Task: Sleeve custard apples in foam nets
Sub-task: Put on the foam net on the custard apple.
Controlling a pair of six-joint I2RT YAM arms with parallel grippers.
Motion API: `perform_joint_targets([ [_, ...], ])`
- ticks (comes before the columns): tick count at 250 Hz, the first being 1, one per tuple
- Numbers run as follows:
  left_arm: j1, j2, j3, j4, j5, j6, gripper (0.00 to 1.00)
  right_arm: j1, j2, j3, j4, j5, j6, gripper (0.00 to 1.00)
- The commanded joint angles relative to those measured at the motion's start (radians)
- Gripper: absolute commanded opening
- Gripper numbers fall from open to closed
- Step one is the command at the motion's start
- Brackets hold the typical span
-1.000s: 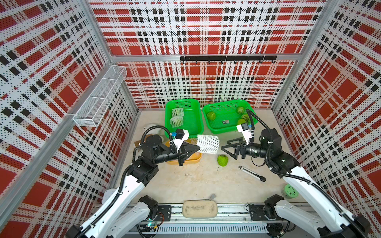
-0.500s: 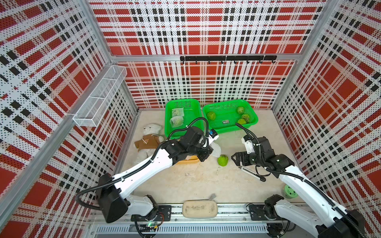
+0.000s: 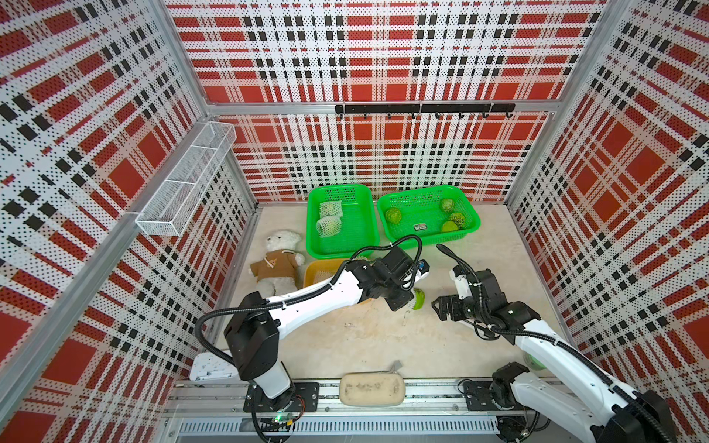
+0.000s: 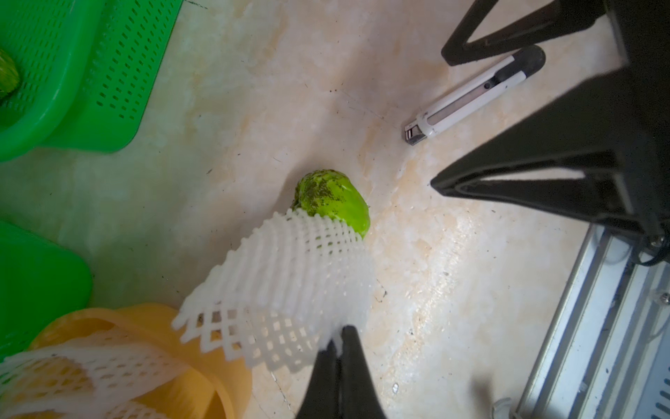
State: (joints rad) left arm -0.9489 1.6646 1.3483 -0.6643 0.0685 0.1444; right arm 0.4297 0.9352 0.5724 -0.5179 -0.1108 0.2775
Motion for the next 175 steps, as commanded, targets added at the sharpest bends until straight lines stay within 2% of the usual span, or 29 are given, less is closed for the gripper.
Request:
perform_joint_targets([
  [1,-0.012,0.031,0.045,0.016,0.035,0.015,0.0,-0.002,-0.02,-0.008,0.08,-0.001,-0.025,1.0],
  [66,-0.024,0.127,0.126,0.015,0.074,0.005,0.0,-0.001,-0.045,-0.035,0.15,-0.049,-0.038,1.0],
  [100,-0.019,0.177,0.189,-0.08,0.026,-0.005,0.0,-0.002,-0.061,-0.047,0.165,-0.035,-0.035,1.0],
  [148,0.068,0.131,0.138,-0.128,-0.009,-0.065,0.0,-0.002,-0.045,-0.047,0.178,-0.05,-0.041,1.0],
  [175,0.108,0.112,0.102,-0.149,0.002,-0.059,0.0,-0.001,-0.03,-0.051,0.199,-0.056,-0.047,1.0],
])
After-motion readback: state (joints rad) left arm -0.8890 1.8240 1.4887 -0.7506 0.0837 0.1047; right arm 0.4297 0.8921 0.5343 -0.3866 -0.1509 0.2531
